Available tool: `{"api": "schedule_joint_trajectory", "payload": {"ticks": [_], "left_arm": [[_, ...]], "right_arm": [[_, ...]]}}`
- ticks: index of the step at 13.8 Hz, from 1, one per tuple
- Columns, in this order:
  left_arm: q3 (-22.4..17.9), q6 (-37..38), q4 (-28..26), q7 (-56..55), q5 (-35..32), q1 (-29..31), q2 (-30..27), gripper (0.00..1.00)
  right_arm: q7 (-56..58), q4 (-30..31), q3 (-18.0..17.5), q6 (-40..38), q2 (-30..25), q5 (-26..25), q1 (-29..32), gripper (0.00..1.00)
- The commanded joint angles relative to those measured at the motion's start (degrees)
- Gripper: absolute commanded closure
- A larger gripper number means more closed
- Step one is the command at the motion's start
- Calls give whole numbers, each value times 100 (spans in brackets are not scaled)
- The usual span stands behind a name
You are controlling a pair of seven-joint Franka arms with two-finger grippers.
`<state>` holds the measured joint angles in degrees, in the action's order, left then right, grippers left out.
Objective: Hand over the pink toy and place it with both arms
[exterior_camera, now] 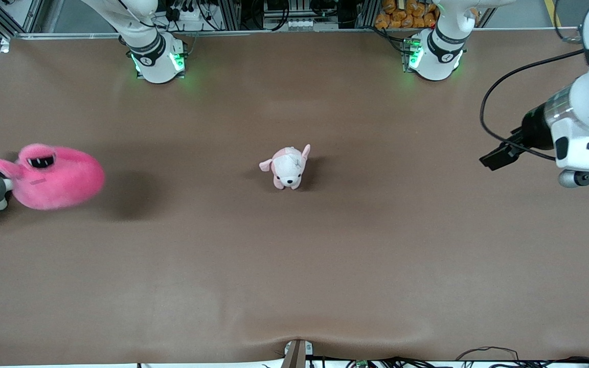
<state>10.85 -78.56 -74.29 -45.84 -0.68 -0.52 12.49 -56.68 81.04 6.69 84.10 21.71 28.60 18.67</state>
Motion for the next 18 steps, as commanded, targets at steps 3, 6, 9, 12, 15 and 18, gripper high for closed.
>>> {"api": "schedule_joint_trajectory", "payload": {"ticks": [3, 6, 9, 12, 15, 18], "left_arm": [[-135, 8, -356, 1698, -292, -114, -572, 0], [-294, -229, -1032, 2236, -283, -185, -1116, 0], [-294, -885, -2234, 2447, -240, -141, -1915, 0], [-346, -1188, -2538, 2826, -239, -123, -2155, 0], [-391, -1153, -2713, 2835, -239, -158, -2382, 0], [-399, -1153, -2635, 2870, -257, -141, -2401, 0]], "right_arm": [[1105, 323, -27, 817, 1221, 550, 137, 100], [1071, 816, -27, 1011, 1239, 681, 172, 100], [1177, 730, -45, 907, 1205, 674, 330, 0], [1151, -259, -62, 339, 1152, 263, 138, 0], [1150, -1491, -54, -681, 1099, -424, -293, 0], [1150, -1916, -45, -1080, 539, -504, -723, 0]]}}
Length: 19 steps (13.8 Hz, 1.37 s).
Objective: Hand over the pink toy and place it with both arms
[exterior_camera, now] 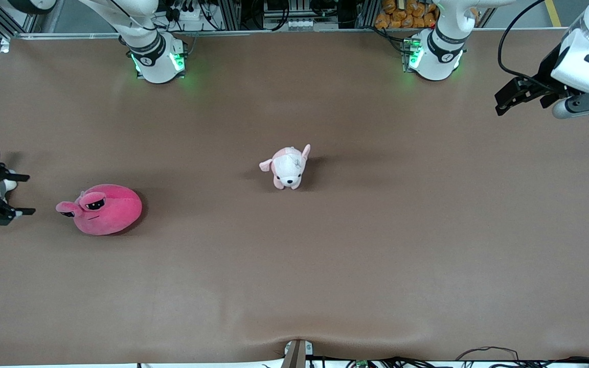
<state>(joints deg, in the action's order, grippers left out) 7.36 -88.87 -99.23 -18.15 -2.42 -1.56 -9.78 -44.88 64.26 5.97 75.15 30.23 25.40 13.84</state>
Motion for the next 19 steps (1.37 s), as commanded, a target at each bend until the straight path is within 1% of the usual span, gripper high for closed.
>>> {"api": "schedule_joint_trajectory", "payload": {"ticks": [1, 2, 4, 5, 6, 7, 8, 9, 11, 13, 14, 19], "left_arm": [[-51, -122, -80, 153, -74, -3, -147, 0], [-51, -95, -27, 241, -74, -3, -121, 0], [-86, -25, 61, 425, -65, 24, -103, 0], [-112, 10, 140, 565, -65, 15, -94, 0], [-121, 19, 149, 697, -74, 15, -94, 0], [-121, 45, 141, 820, -74, 15, -94, 0], [-121, 80, 141, 900, -74, 15, -77, 0], [-112, 89, 141, 814, -74, 6, -42, 0], [-103, 89, 141, 883, -92, 6, -24, 0], [-121, 89, 141, 901, -92, 24, -24, 0], [-121, 89, 149, 909, -100, 59, -32, 0], [-112, 203, 149, 927, -56, 191, -59, 0]], "right_arm": [[-21, -247, 35, -176, -585, -350, -459, 0], [-12, -247, 9, -176, -762, -648, -670, 0], [197, -238, 18, -325, -1131, -991, -1049, 0], [704, -238, -8, -491, -1281, -1246, -1285, 0], [1518, -238, 9, -702, -1535, -1553, -1583, 0], [2449, -169, -26, -739, -1824, -2052, -1743, 0], [3224, 6, -9, -678, -2001, -2196, -1753, 0], [3606, 347, 18, -382, -2177, -2197, -1701, 0], [3706, 1374, 9, 392, -2844, -2215, -1674, 0], [3898, 2114, 9, 500, -3354, -2224, -1648, 0], [4187, 2361, 18, 579, -3522, -2241, -1648, 0], [4277, 2381, 27, 641, -3515, -2277, -1525, 0]]}}
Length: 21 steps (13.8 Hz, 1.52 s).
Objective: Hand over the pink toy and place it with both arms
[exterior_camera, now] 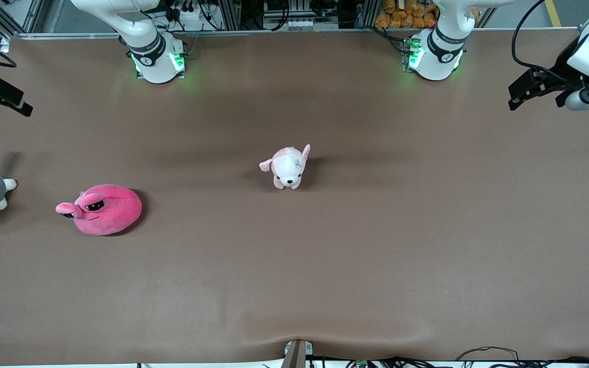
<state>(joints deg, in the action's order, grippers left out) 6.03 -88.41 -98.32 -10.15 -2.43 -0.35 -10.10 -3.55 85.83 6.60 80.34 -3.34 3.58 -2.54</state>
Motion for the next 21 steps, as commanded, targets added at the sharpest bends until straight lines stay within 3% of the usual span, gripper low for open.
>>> {"api": "schedule_joint_trajectory", "payload": {"ticks": [1, 8, 12, 21], "left_arm": [[21, 219, 67, 118, -65, 70, -36, 0], [21, 614, 586, 110, -47, 79, 7, 0], [30, 632, 604, 92, -109, 62, 8, 0], [74, 755, 604, 83, -109, 70, -1, 0]], "right_arm": [[144, 197, -36, 131, -150, -94, 148, 0], [144, 188, -45, 122, -150, -76, 210, 0], [223, 179, -89, 105, -141, -515, 44, 0], [136, 188, -71, 61, -141, -489, 79, 0]]}}
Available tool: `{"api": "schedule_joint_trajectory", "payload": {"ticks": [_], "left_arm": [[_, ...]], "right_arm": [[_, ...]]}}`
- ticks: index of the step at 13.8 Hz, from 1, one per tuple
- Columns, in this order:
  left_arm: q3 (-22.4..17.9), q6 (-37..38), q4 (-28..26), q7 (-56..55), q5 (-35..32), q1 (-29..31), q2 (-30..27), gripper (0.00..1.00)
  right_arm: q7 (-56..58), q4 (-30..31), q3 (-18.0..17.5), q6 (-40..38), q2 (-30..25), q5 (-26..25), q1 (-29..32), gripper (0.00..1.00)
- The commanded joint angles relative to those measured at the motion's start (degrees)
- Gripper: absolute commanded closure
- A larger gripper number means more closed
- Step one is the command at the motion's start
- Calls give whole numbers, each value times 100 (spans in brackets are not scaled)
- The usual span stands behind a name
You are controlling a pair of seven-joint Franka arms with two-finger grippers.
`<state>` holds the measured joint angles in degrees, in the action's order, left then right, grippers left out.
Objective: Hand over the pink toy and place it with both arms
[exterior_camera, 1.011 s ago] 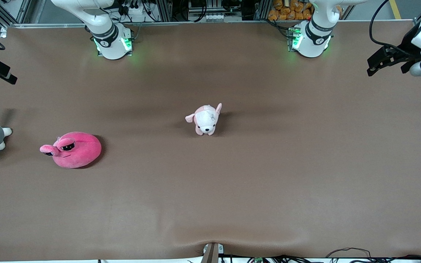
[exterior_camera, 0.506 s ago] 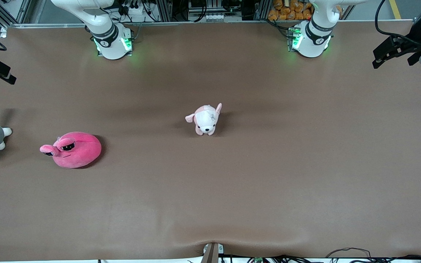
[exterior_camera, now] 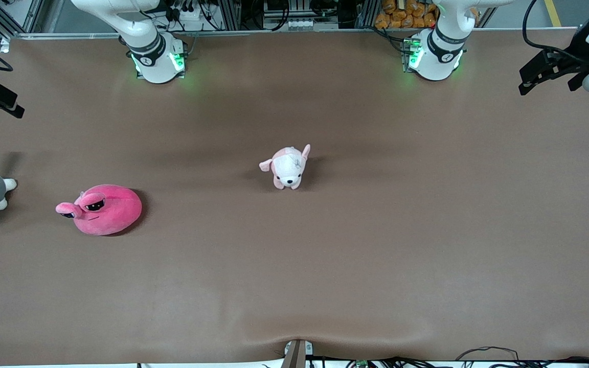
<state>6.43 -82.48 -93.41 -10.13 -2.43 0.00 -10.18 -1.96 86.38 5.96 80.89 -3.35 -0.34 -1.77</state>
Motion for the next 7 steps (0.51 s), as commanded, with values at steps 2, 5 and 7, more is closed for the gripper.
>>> {"api": "schedule_joint_trajectory", "payload": {"ticks": [2, 5, 7], "left_arm": [[7, 214, 112, 73, -109, 35, 8, 0], [16, 276, 121, 73, -109, 35, 8, 0], [7, 276, 121, 73, -109, 35, 8, 0]], "right_arm": [[-23, 134, -7, 6, -139, -98, -8, 0], [-23, 134, -7, 6, -139, -89, 1, 0], [-23, 134, -7, 14, -139, -89, 1, 0]]}}
